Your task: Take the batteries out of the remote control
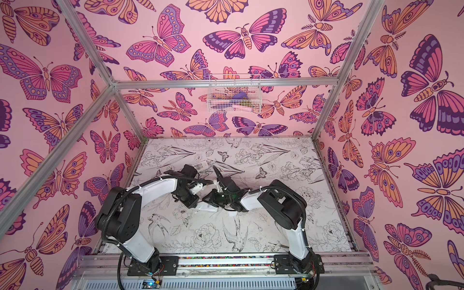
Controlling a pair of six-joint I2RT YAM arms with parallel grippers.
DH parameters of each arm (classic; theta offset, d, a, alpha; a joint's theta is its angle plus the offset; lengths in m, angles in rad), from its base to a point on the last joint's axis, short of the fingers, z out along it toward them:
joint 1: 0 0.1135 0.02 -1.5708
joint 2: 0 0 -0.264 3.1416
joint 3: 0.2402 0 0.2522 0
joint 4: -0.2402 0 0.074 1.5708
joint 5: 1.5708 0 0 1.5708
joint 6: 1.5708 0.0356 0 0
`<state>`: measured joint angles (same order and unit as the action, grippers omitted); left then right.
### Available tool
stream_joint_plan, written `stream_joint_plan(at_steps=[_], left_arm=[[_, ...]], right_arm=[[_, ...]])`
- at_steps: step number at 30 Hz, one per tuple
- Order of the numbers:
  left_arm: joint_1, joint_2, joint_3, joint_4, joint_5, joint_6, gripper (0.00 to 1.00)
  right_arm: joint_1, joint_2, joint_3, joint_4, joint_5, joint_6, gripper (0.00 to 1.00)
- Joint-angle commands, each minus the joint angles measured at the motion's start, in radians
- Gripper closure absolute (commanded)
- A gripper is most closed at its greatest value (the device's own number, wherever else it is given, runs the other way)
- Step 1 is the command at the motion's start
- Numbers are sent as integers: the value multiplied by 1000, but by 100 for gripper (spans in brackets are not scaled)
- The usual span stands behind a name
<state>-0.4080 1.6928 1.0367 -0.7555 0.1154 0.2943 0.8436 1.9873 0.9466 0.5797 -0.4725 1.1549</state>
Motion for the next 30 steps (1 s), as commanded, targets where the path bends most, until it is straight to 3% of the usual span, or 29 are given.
stream_joint_plan(at_steps=[1,8,21,30], left_arm=[[-14,20,-19,0,-13,5,67],[-17,22,-15,0,-22,6,75],[-26,35,-11,2,-42,12,74],[-69,60,3,0,-105,34,82]], right_arm=[[-9,-29,-14,14,-3,-3,100],[-10,-29,-26,33,-3,5,100],[-12,-45,-49,87,-7,-1,100],[-20,-76,-82,39,11,-18,100]])
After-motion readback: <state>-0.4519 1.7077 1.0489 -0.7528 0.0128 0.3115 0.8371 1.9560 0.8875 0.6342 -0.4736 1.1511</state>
